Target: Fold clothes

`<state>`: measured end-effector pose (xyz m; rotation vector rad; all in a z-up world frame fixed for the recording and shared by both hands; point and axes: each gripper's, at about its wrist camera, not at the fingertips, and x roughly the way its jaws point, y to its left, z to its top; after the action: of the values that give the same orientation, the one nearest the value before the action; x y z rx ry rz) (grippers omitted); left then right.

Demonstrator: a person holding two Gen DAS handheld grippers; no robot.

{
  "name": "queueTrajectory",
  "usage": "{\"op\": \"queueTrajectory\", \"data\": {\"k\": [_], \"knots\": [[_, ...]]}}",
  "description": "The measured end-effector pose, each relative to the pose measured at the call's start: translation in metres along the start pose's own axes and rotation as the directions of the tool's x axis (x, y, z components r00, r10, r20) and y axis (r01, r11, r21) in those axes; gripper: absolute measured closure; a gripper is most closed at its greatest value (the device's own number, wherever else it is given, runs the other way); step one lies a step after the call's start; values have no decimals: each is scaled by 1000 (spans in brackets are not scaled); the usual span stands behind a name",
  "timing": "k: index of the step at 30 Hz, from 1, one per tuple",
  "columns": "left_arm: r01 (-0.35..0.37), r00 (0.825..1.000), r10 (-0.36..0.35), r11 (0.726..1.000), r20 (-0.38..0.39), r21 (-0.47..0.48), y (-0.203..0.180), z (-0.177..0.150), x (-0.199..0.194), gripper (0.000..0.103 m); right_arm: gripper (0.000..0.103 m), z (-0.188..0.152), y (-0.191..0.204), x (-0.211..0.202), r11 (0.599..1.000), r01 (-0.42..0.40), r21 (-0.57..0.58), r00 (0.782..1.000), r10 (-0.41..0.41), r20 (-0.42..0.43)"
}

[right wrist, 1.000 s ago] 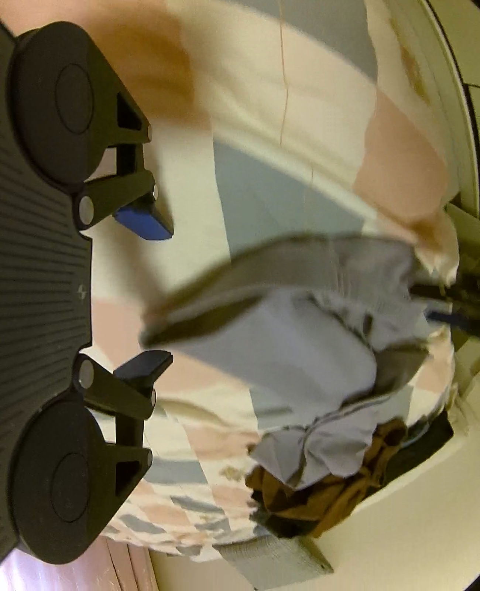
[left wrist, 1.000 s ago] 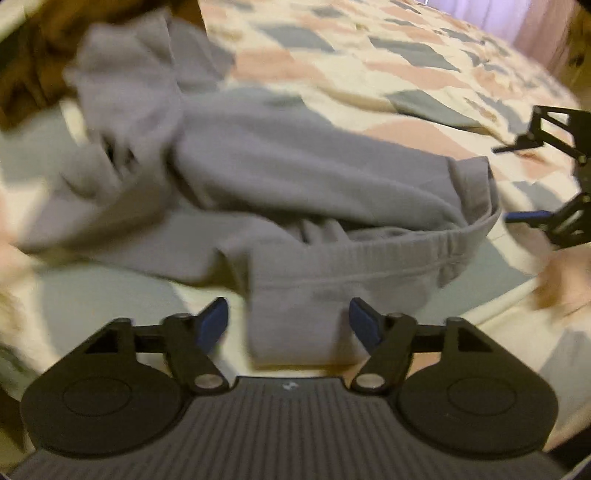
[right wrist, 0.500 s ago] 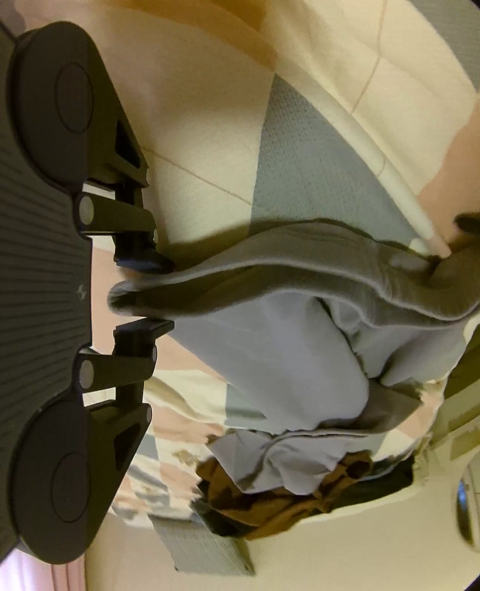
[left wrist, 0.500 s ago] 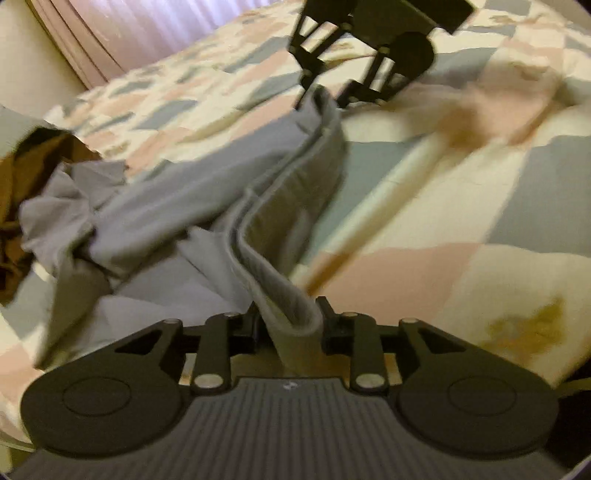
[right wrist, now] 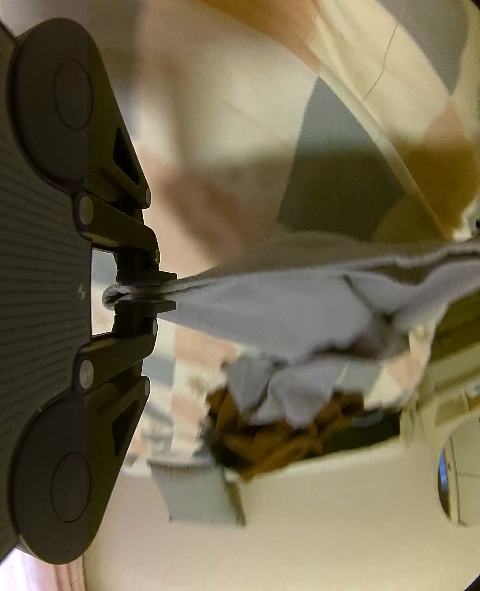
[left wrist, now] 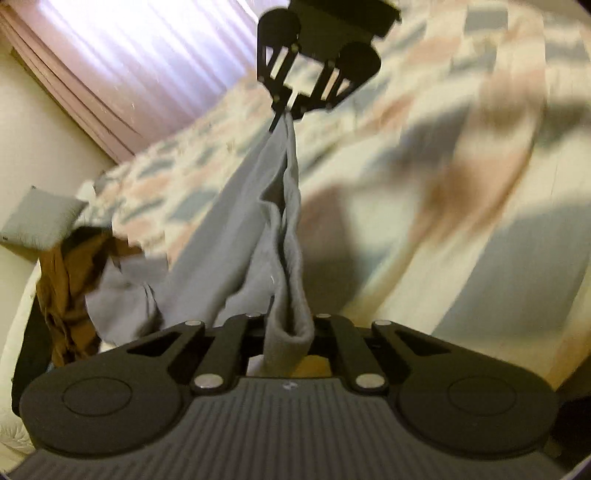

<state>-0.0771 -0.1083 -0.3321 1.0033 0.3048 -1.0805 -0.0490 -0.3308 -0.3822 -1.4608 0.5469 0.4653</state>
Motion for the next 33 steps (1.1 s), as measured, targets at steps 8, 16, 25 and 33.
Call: {"op": "queueTrajectory", "data": {"k": [8, 16, 25, 33], "knots": [[118, 992, -115, 992, 59, -46, -161, 145, -19, 99, 98, -121, 79, -130, 986, -155, -66, 983, 147, -107], [283, 955, -272, 955, 117, -92, -301, 266, -5, 99, 98, -246, 189, -241, 961, -276, 35, 925, 275, -263], [520, 853, -517, 839, 63, -159, -370, 323, 10, 64, 80, -298, 298, -321, 946, -272, 178, 888, 318, -332], [397, 910, -414, 855, 23, -334, -249, 312, 36, 50, 40, -294, 315, -338, 639, 48, 768, 791, 445, -420]]}}
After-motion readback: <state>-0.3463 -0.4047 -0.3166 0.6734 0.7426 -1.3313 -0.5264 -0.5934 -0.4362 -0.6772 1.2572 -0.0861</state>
